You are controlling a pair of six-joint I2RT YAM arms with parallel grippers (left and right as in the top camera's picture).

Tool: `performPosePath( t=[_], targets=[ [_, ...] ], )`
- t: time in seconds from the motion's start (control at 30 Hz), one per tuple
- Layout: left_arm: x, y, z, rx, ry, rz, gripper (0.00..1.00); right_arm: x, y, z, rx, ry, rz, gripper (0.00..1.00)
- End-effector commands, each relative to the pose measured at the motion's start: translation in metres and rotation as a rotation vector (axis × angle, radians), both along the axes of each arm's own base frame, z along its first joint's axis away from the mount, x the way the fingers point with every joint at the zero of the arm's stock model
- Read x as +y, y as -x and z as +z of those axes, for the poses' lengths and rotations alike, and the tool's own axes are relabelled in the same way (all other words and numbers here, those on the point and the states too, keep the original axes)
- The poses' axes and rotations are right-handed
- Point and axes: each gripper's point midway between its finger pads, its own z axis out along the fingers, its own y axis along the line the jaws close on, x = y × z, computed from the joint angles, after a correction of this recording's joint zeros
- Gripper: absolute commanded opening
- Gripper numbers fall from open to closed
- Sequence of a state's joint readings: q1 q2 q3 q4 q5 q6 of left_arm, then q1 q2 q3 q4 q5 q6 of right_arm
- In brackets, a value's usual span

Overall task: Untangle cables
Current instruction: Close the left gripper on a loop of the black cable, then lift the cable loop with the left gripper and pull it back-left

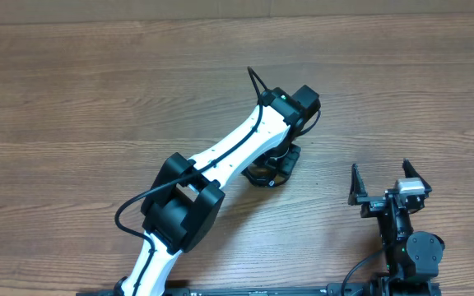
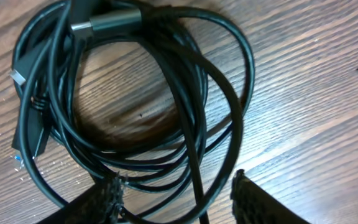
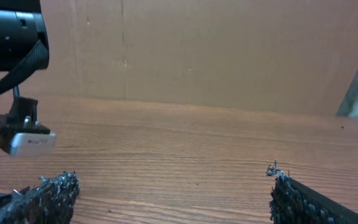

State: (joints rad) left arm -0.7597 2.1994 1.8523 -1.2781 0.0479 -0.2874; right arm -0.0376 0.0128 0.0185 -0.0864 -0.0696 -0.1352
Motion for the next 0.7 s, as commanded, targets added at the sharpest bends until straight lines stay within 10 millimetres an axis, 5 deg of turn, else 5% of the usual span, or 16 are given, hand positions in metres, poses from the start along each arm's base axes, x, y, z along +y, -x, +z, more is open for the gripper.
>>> performPosePath(
  t=[0.0,0.13,0.33,0.67],
  targets=[
    [0.002,0.007,-0.014,0.031,-0.024,-0.01,0.57,-0.001,0.0,-0.001,-0.006,0.005,-0.01,1.0],
    [0.004,0.008,-0.018,0.034,-0.028,-0.01,0.56,-0.001,0.0,-0.001,-0.006,0.005,-0.01,1.0],
    [0.001,0.004,-0.019,0.018,-0.016,-0.006,0.31,-0.001,0.0,-0.001,-0.006,0.005,-0.01,1.0],
    [0.004,-0.006,-0.007,0.013,-0.004,0.057,0.13,-0.001,0.0,-0.001,-0.006,0.005,-0.01,1.0]
  ],
)
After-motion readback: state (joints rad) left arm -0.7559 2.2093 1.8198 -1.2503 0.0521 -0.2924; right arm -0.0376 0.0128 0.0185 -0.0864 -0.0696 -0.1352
